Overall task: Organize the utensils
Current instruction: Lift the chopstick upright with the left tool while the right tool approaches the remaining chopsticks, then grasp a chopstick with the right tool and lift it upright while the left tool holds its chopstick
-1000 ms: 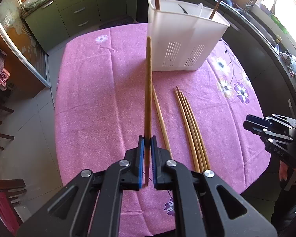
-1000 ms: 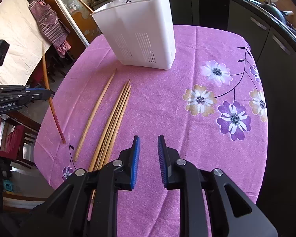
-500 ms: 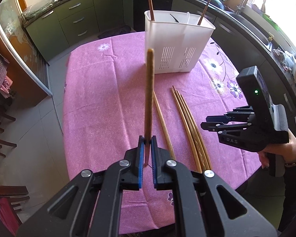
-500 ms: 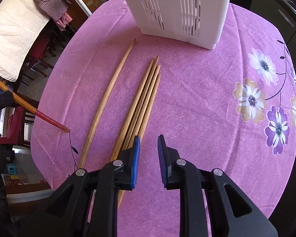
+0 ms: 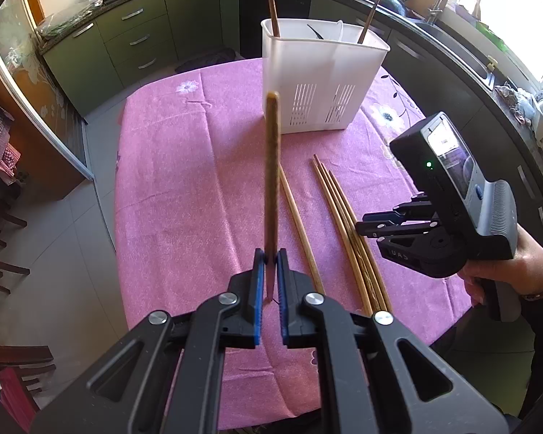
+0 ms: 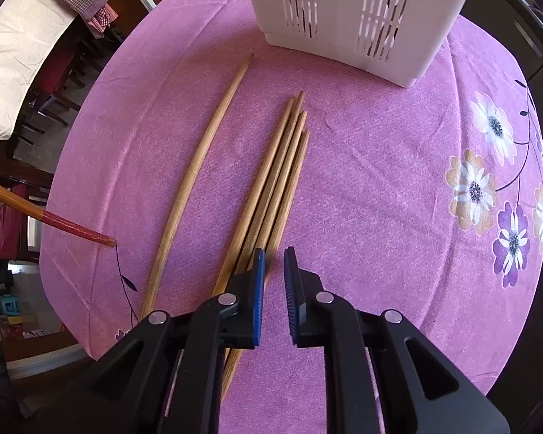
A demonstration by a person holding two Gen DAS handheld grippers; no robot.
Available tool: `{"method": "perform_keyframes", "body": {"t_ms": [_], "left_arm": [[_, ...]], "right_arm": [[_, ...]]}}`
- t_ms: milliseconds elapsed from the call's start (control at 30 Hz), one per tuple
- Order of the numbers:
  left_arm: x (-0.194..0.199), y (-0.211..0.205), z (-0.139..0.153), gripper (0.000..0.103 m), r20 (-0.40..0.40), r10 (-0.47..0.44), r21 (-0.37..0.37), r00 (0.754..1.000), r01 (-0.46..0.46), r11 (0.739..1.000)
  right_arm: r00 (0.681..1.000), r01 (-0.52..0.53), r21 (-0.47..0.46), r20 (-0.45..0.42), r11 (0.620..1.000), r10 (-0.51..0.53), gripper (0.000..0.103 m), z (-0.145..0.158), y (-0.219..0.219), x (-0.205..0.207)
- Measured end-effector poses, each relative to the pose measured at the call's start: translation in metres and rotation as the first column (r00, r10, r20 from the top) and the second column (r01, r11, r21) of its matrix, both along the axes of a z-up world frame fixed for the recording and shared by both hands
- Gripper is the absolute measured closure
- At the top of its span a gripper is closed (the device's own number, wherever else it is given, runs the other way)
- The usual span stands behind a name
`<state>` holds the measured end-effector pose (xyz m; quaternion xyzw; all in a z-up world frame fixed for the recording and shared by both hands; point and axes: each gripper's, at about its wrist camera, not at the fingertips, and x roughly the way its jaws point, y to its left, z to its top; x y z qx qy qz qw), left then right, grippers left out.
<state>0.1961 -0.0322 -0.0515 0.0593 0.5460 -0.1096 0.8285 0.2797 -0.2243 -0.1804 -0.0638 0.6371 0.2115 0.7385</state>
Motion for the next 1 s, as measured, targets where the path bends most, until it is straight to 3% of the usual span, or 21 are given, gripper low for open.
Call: {"method": "perform_keyframes", "body": {"t_ms": [133, 333, 600, 700, 867, 1000], "left_arm": [[0.0, 0.0, 0.0, 0.096, 0.001, -0.002, 0.002, 1.0, 0.002, 1.0], [-0.001, -0.001, 0.0, 0.096, 0.0, -0.007, 0.003, 1.0, 0.007, 1.0], [-0.001, -0.001, 0.001, 0.096, -0.001, -0.005, 0.006, 1.0, 0.005, 1.0], [0.0, 0.0, 0.001, 0.096, -0.001, -0.005, 0.004, 1.0, 0.005, 1.0], [0.0, 0.0, 0.001, 0.096, 0.001, -0.007, 0.003, 1.0, 0.007, 1.0], [0.001, -0.002, 0.001, 0.096, -0.003, -0.013, 0.006, 1.0, 0.013, 1.0]], "right_arm": [[1.0, -0.011, -0.052, 0.001, 0.999, 0.011, 0.09, -0.003, 0.017, 0.002], [0.999, 0.009, -0.045, -0.035, 0.999, -0.011, 0.09, -0.004, 0.014, 0.01], [1.0, 0.025, -0.083, -0.012, 0.996, -0.026, 0.086, -0.009, 0.037, 0.007], [1.0, 0.007, -0.118, 0.027, 0.993, -0.004, 0.092, -0.009, 0.048, 0.002], [1.0, 0.016, -0.057, 0.025, 0.998, -0.015, 0.096, -0.004, 0.045, -0.001], [0.995, 0.031, 0.02, 0.092, 0.999, -0.033, 0.096, 0.024, 0.026, -0.008]]}}
